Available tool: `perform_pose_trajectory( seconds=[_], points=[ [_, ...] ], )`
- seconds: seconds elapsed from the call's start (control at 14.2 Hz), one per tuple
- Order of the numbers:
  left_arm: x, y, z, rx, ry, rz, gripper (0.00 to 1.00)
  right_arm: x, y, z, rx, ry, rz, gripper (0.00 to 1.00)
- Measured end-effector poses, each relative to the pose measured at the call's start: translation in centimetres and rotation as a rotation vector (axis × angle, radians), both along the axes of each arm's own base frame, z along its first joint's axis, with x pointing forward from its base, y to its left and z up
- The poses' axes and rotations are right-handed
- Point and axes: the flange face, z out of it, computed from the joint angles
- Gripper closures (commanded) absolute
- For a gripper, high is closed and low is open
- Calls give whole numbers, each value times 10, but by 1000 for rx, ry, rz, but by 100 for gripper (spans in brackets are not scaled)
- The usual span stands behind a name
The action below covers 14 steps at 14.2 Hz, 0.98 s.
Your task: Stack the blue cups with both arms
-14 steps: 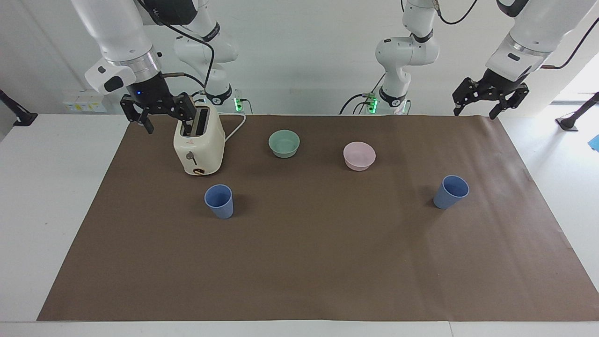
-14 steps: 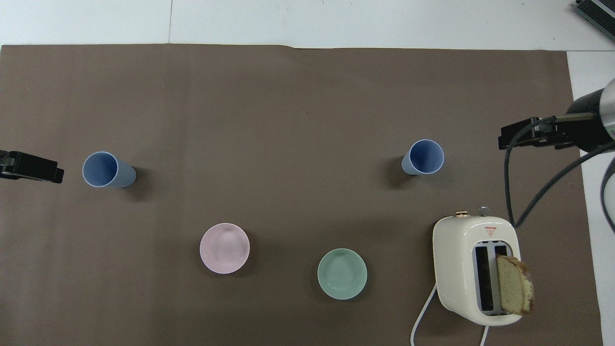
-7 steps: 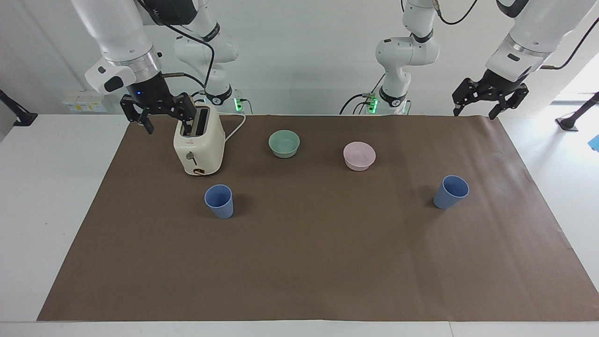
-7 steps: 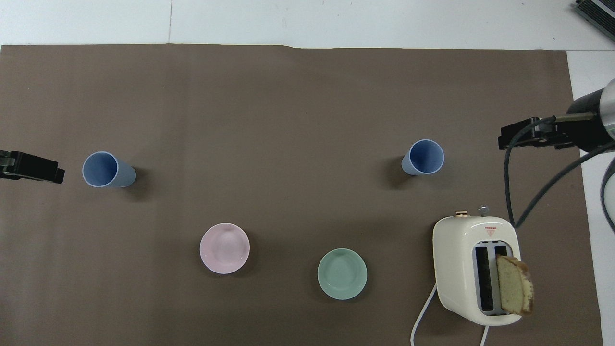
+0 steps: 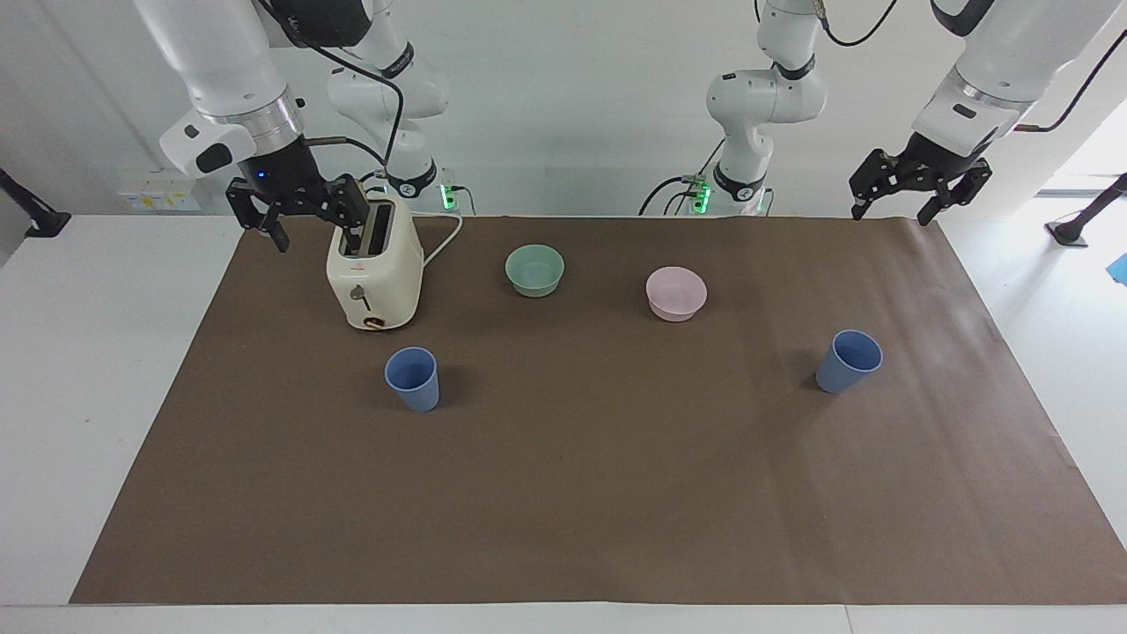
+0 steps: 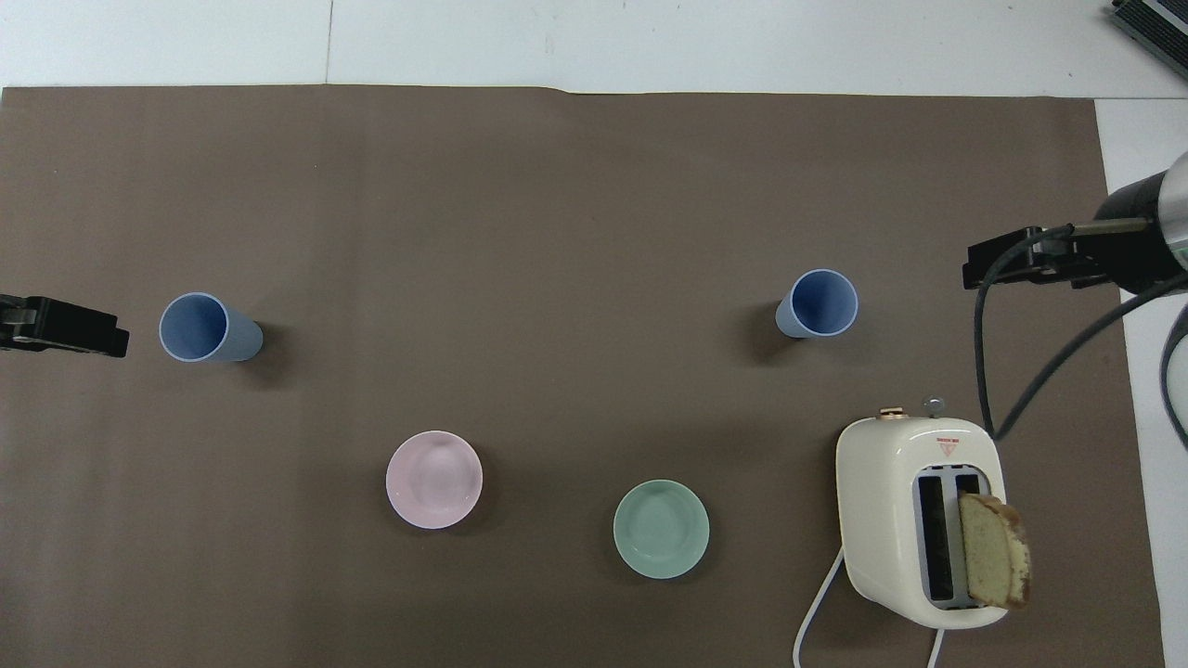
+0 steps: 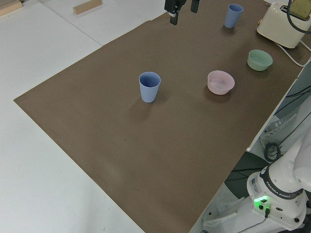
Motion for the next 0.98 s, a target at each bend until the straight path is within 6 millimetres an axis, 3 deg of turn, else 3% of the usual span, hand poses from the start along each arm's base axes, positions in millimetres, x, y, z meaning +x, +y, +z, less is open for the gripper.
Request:
perform_pose_trajectory(
  seconds=[0.77,0.98],
  points=[
    [0,1,-3,-2,-33,42,0,0,0,0,0,0,0,0],
    [10,6,-16,-3,-46,58,0,0,0,0,0,0,0,0]
  ],
)
